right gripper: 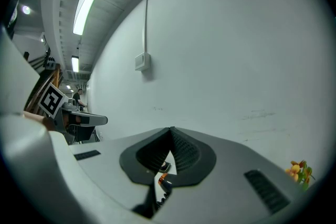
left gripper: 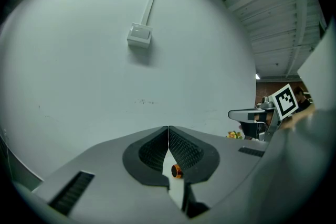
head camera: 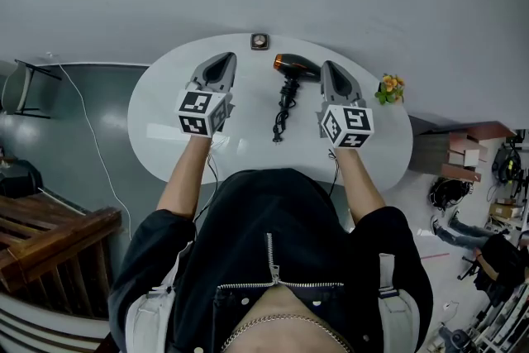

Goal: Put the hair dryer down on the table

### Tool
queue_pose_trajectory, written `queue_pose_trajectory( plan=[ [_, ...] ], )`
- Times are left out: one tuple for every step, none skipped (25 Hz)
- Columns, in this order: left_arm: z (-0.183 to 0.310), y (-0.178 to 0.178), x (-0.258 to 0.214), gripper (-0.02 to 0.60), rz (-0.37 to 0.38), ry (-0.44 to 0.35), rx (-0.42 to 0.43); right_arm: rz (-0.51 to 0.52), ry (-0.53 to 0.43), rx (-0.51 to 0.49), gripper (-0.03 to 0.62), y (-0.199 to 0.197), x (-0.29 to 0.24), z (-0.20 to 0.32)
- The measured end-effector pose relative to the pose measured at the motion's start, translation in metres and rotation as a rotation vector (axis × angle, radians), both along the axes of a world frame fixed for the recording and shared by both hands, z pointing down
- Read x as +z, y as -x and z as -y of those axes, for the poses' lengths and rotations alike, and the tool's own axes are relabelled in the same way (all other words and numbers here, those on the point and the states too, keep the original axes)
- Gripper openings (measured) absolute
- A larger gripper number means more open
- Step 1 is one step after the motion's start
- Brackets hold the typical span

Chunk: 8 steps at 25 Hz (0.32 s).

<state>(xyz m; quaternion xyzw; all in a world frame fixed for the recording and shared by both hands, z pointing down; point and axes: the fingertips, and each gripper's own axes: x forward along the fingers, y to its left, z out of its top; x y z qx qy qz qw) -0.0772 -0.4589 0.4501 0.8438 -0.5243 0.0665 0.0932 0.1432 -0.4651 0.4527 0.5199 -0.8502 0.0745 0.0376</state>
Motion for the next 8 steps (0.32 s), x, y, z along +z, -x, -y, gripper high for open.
queue_pose_trajectory(
  plan=[
    [-0.0001,0.0003,0.0006,0.021,-0.001,0.002,-0.001,0.0,0.001,0.0,0.005,0.0,0.0002,-0.0001],
    [-0.0002,0.0004,0.0011,0.021,-0.002,0.004,-0.002,-0.001,0.002,0.0,0.005,-0.0002,0.0003,-0.0003],
    [-0.0004,0.0002,0.0016,0.021,-0.003,0.006,-0.003,-0.001,0.003,0.0,0.005,-0.0005,0.0006,-0.0004],
    [-0.0003,0.0,0.0023,0.021,-0.004,0.007,-0.002,-0.001,0.004,0.001,0.005,-0.0009,0.001,-0.0004],
    [-0.0001,-0.0003,0.0031,0.021,-0.004,0.008,-0.002,-0.001,0.004,0.002,0.005,-0.0012,0.0016,-0.0003],
    [0.0003,-0.0006,0.004,0.021,-0.005,0.009,-0.001,-0.002,0.004,0.002,0.005,-0.0015,0.0022,-0.0001],
    [0.0006,-0.001,0.005,0.021,-0.006,0.01,0.0,-0.002,0.005,0.003,0.005,-0.0017,0.0028,0.0001],
    [0.0009,-0.0013,0.0059,0.021,-0.006,0.011,0.0,-0.002,0.005,0.003,0.003,-0.002,0.0033,0.0003]
  ],
)
